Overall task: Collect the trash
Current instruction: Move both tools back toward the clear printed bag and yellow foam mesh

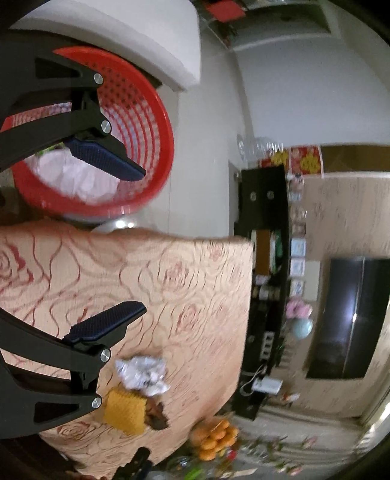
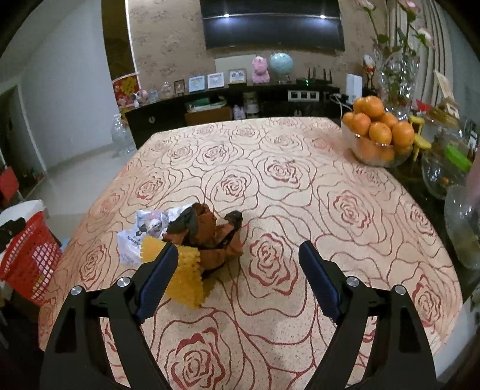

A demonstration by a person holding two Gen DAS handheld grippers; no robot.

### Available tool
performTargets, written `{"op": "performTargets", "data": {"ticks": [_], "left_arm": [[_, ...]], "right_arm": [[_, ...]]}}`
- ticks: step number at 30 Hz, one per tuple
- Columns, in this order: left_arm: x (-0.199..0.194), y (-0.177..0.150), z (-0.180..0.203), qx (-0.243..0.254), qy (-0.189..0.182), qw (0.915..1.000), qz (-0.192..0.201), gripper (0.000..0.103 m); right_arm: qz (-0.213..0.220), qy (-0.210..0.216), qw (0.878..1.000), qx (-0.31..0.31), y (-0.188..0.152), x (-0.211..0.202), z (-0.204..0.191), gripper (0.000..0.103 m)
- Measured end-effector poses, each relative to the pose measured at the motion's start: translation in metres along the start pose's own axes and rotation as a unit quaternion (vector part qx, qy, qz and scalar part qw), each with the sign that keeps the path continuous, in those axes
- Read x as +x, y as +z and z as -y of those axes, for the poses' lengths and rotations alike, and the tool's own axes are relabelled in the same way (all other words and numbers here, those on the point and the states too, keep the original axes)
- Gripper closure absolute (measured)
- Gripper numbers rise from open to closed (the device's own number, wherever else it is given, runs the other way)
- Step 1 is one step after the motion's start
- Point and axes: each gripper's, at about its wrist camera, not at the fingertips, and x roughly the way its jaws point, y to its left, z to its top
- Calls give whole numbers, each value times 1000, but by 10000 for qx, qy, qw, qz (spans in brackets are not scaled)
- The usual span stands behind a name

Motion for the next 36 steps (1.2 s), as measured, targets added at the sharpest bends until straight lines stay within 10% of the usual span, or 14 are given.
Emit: {"op": "performTargets", "data": {"ticks": [16,28,36], "left_arm": [[58,11,122,1063,-970,9884,-482,24],[117,1,157,954,-1423,9793,-1075,24],[122,-4,157,885,-1562,9774,-1117,62]], "right_arm": [[76,22,9998,194,-1,-8,8,18],[-92,198,9995,221,-4,0,7,18],[-122,202,9995,212,-5,3,7,18]]}}
